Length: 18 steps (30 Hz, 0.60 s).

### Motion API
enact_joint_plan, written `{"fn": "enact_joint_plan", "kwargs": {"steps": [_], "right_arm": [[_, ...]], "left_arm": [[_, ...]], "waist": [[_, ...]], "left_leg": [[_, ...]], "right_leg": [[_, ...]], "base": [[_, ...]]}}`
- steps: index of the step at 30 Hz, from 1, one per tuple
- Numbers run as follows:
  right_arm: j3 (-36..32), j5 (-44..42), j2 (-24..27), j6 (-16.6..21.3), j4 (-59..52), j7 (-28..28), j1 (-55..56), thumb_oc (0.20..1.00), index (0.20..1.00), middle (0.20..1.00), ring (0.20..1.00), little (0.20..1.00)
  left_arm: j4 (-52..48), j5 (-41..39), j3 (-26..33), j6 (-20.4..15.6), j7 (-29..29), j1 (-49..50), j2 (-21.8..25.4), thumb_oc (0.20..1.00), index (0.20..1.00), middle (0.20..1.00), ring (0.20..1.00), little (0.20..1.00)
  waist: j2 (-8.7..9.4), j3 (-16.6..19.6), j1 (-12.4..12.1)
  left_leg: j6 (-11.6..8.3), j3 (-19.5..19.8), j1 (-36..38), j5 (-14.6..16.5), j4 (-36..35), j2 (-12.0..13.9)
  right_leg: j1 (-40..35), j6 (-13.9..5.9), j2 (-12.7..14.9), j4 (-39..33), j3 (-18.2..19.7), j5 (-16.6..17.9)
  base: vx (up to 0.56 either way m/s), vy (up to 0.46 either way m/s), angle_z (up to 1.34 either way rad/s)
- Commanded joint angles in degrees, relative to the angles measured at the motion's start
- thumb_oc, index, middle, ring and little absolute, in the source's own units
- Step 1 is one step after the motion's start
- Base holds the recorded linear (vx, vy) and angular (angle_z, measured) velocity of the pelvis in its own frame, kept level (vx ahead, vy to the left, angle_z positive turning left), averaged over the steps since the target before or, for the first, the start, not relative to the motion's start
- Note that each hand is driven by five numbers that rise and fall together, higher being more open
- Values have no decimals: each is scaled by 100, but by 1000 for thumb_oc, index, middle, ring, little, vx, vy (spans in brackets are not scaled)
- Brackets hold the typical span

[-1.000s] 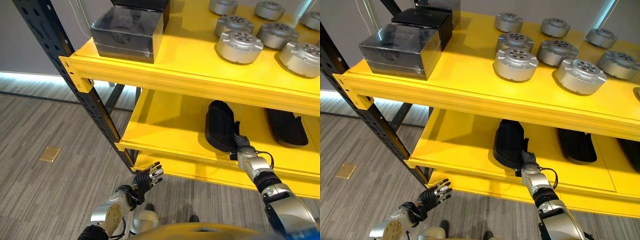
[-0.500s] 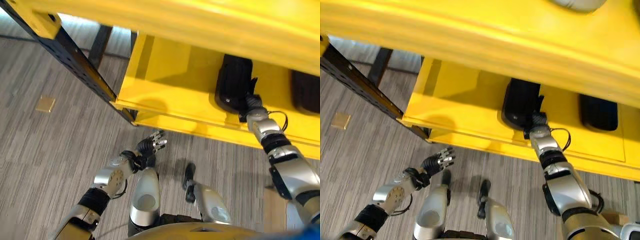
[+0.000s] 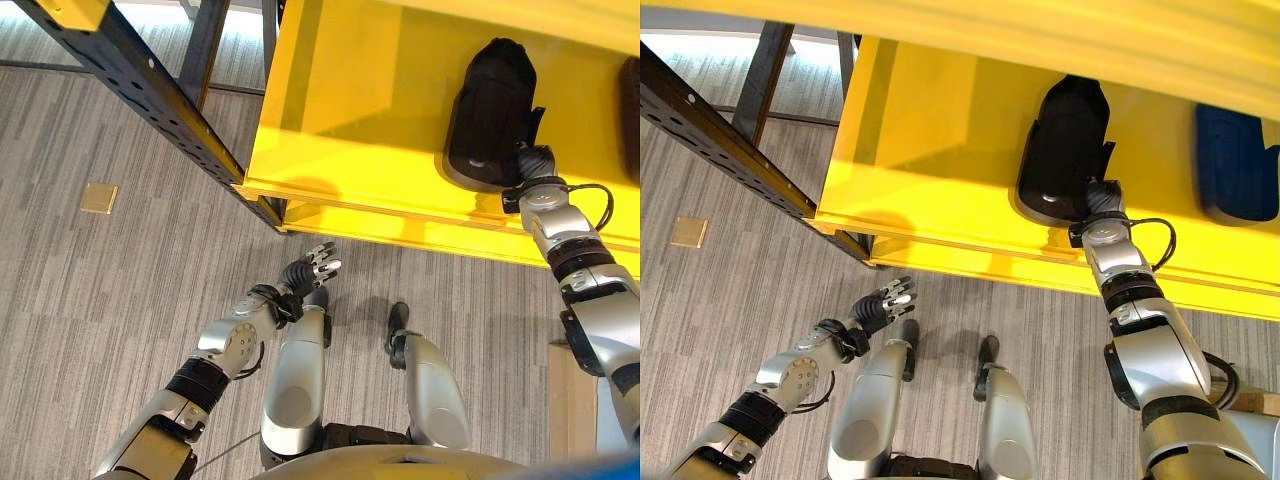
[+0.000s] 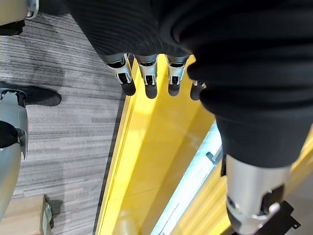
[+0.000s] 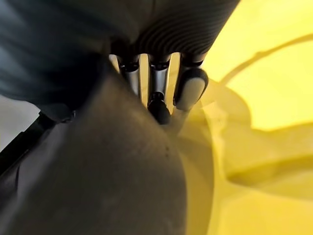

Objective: Move parts from the plastic box to the shelf.

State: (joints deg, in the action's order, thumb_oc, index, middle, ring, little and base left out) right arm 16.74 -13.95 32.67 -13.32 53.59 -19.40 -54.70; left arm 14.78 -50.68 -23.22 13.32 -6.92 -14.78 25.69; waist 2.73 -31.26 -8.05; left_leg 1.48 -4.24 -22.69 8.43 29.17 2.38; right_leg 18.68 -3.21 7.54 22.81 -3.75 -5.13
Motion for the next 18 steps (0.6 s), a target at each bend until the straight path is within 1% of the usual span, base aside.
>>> {"fn": "enact_joint_plan", "kwargs": {"steps": [1, 4, 10, 18], "right_arm": [[296, 82, 282, 157, 86, 48, -274, 200, 200, 200, 200, 200], [428, 471, 406, 222, 79, 36, -465, 200, 200, 200, 200, 200], [603, 481, 556, 216, 135, 29, -756, 200, 200, 200, 200, 200], [881, 828, 780, 183, 194, 12, -1294, 200, 200, 200, 200, 200]], "left_arm": [[-481, -229, -107, -271, 29, 233, -196, 1000, 1000, 1000, 1000, 1000], [-466, -208, -111, -288, 0, 244, -218, 1000, 1000, 1000, 1000, 1000], [-460, -234, -126, -329, -47, 280, -222, 1000, 1000, 1000, 1000, 1000], [-539, -270, -154, -306, -104, 354, -161, 1000, 1000, 1000, 1000, 1000]], "waist": [[-111, 147, -50], [-141, 147, -38], [-203, 147, -23], [-282, 147, -40]], "left_leg": [[122, 603, 168, 512, 145, -377], [130, 596, 67, 537, 242, -390], [123, 590, -97, 542, 345, -410], [85, 611, -321, 524, 464, -392]], "right_leg": [[-56, 62, -451, 378, -25, -235], [78, 82, -448, 511, -10, -265], [308, 105, -458, 697, 35, -312], [596, 159, -456, 933, 40, -387]], "base": [[-40, 10, -1], [0, 0, 0], [0, 0, 0], [2, -13, 0]]}}
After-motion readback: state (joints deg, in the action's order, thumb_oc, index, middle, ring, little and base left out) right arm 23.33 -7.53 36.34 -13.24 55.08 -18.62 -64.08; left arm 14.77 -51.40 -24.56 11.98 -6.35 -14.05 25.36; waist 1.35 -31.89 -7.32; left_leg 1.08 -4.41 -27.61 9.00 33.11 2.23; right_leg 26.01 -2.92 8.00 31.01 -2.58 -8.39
